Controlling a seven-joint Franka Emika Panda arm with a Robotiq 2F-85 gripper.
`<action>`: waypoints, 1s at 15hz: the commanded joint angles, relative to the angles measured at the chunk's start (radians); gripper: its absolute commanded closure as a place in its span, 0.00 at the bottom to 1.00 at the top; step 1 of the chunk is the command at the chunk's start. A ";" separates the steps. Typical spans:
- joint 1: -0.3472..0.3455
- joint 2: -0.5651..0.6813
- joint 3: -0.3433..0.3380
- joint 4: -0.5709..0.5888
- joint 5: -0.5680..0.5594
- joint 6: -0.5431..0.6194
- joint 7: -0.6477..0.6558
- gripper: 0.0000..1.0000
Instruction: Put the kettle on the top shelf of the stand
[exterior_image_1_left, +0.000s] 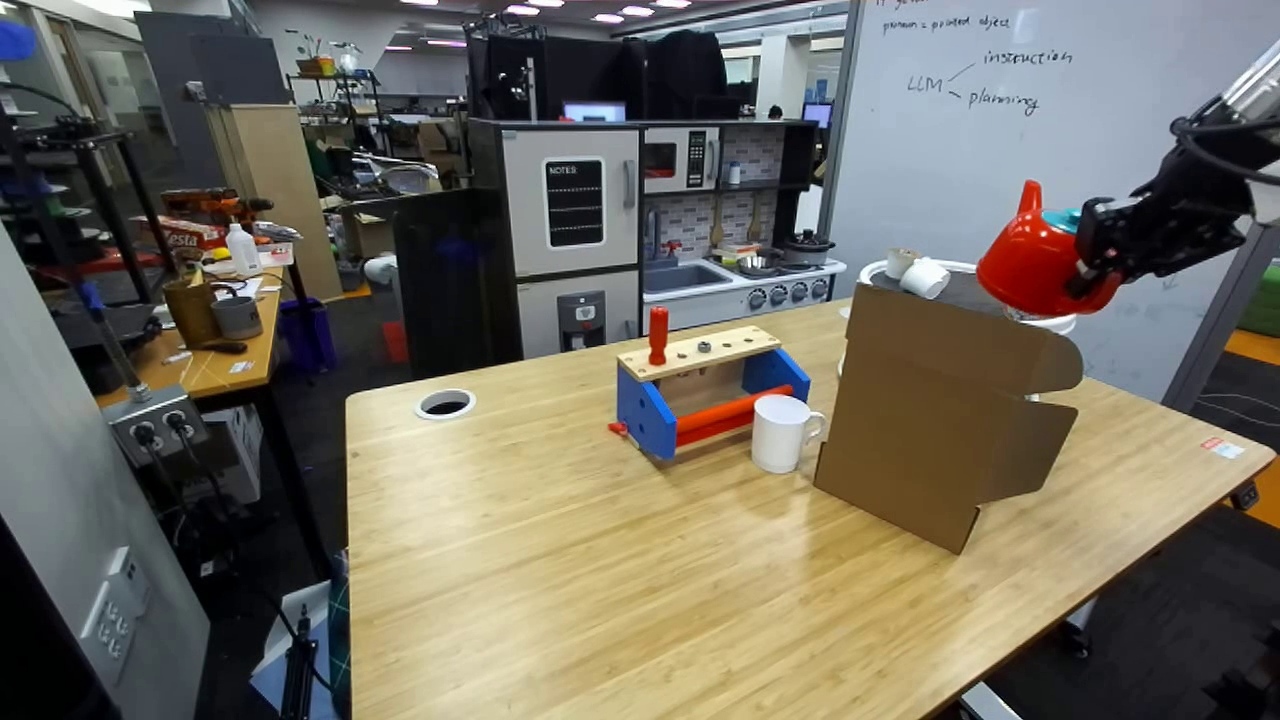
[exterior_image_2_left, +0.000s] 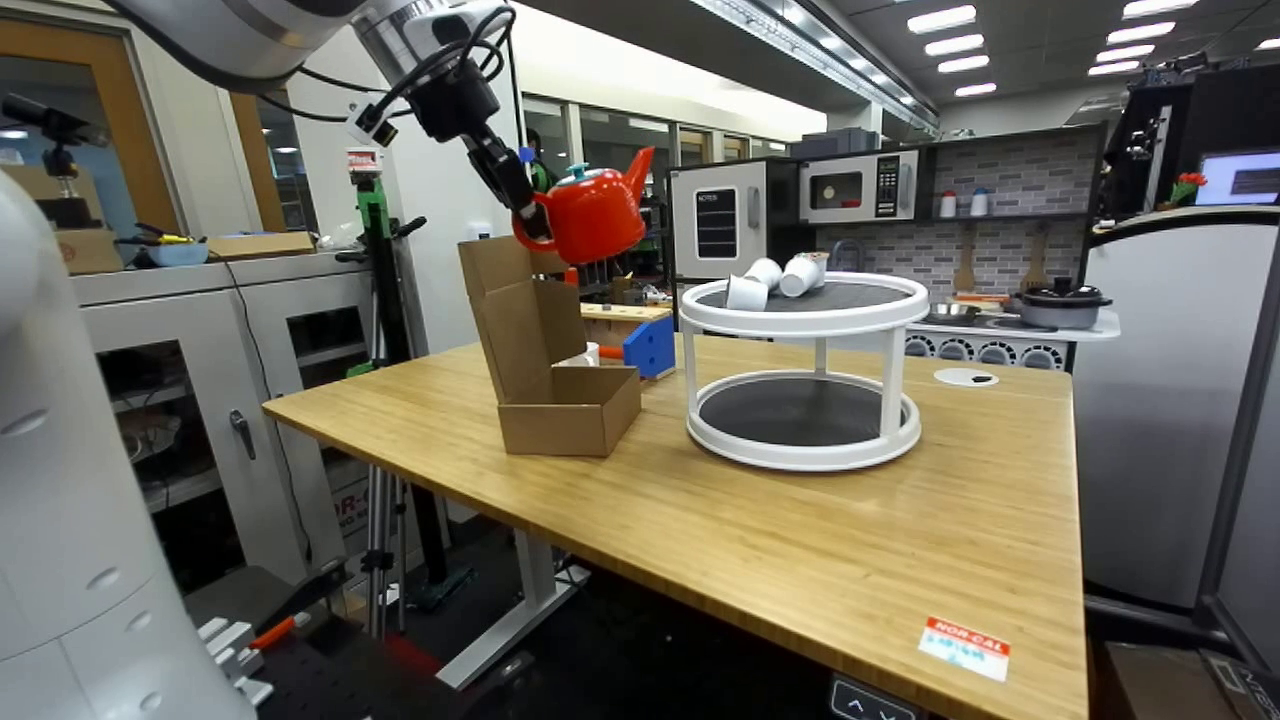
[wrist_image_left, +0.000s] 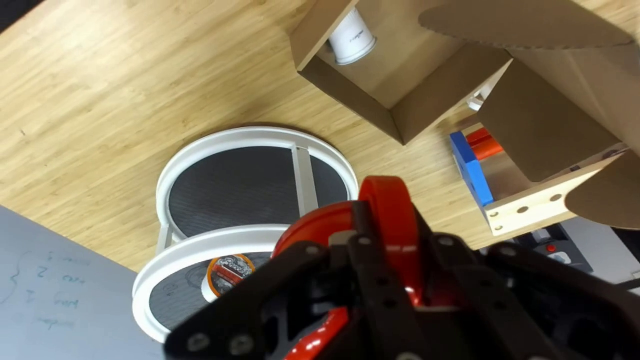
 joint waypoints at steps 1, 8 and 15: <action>-0.130 0.170 0.078 0.082 -0.074 0.043 0.073 0.96; -0.153 0.445 0.005 0.315 -0.259 0.019 0.053 0.96; -0.092 0.492 -0.070 0.395 -0.271 0.001 0.003 0.96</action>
